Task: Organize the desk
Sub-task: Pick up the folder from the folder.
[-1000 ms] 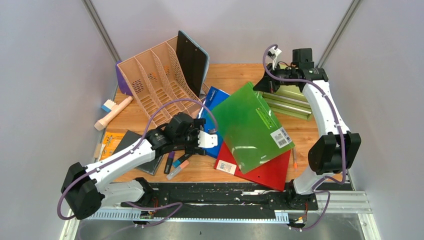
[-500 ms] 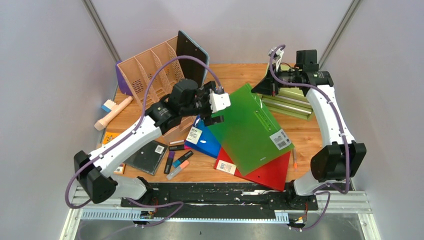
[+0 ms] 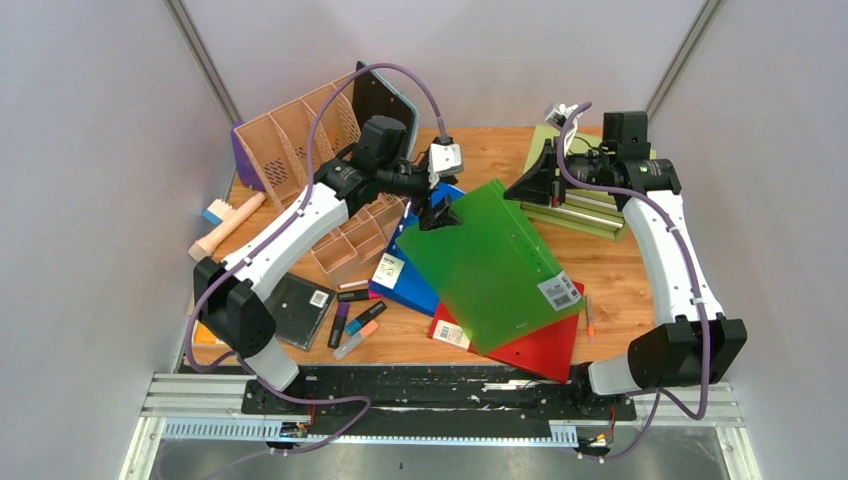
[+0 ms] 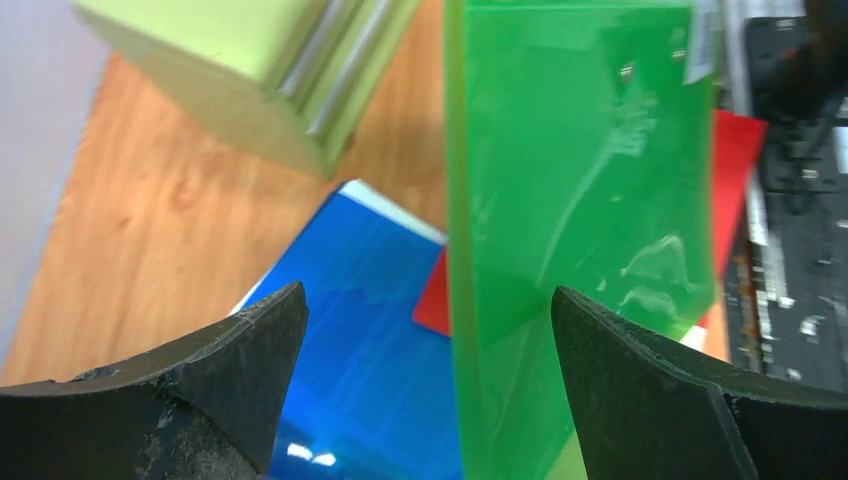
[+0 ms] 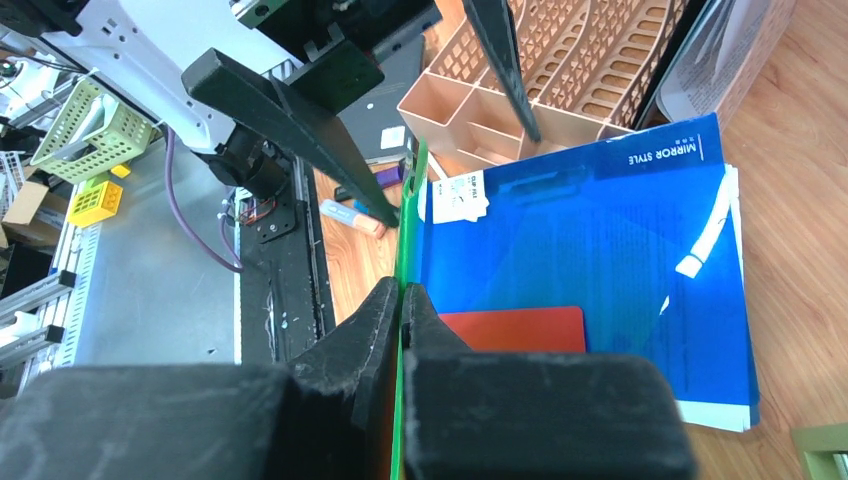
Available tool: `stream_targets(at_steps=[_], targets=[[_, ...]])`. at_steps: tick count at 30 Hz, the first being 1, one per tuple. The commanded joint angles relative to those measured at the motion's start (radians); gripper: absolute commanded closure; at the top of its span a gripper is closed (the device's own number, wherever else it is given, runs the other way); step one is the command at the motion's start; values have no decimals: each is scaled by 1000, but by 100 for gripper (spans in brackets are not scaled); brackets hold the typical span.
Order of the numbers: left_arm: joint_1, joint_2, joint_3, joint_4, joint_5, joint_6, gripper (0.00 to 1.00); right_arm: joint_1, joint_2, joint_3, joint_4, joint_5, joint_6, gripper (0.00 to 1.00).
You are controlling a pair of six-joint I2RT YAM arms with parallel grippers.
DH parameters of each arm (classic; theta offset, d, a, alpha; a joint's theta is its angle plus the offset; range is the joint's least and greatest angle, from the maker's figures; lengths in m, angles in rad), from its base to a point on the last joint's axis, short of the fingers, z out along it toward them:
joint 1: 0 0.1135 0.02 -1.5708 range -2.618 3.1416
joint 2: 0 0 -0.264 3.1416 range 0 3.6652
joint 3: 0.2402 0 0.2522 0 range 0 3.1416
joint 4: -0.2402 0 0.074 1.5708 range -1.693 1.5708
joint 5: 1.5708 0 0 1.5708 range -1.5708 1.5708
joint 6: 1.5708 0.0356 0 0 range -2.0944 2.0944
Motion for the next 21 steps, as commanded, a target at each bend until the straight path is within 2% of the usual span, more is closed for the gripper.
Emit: stream_targets(at_steps=[1, 5, 7, 8, 9, 11, 12, 13, 14, 15, 16, 17, 19, 21], targets=[[-7, 34, 75, -122, 246, 3, 1, 6, -49, 2, 39, -69, -22, 100], [-7, 49, 61, -145, 323, 10, 7, 5, -44, 17, 50, -43, -11, 100], [-7, 47, 42, -140, 356, 2, 15, 5, -44, 25, 60, -36, 0, 100], [-8, 44, 34, -122, 365, -18, 24, 7, -45, 27, 68, -32, 9, 100], [-7, 42, 21, -112, 379, -29, 28, 7, -48, 27, 79, -28, 19, 100], [-8, 36, 10, -92, 385, -54, 47, 6, -57, 21, 102, -18, 42, 100], [-7, 33, 11, -87, 381, -67, 62, 6, -62, 15, 118, -14, 56, 100], [-8, 28, 19, -89, 366, -71, 70, 8, -69, 5, 129, -10, 67, 100], [-7, 25, 24, -100, 356, -73, 86, 8, -76, -4, 140, -4, 78, 100], [-7, 16, 38, -107, 332, -73, 98, 10, -84, -10, 149, 4, 89, 100], [-7, 12, 45, -130, 322, -63, 100, 10, -92, -15, 154, 11, 96, 98], [-7, 3, 66, -151, 304, -52, 100, 10, -98, -19, 153, 20, 99, 90], [-8, -4, 111, -237, 295, 49, 100, 13, -118, -27, 153, 48, 100, 55], [-7, 0, 176, -354, 286, 136, 100, 12, -143, -34, 150, 79, 85, 30]])
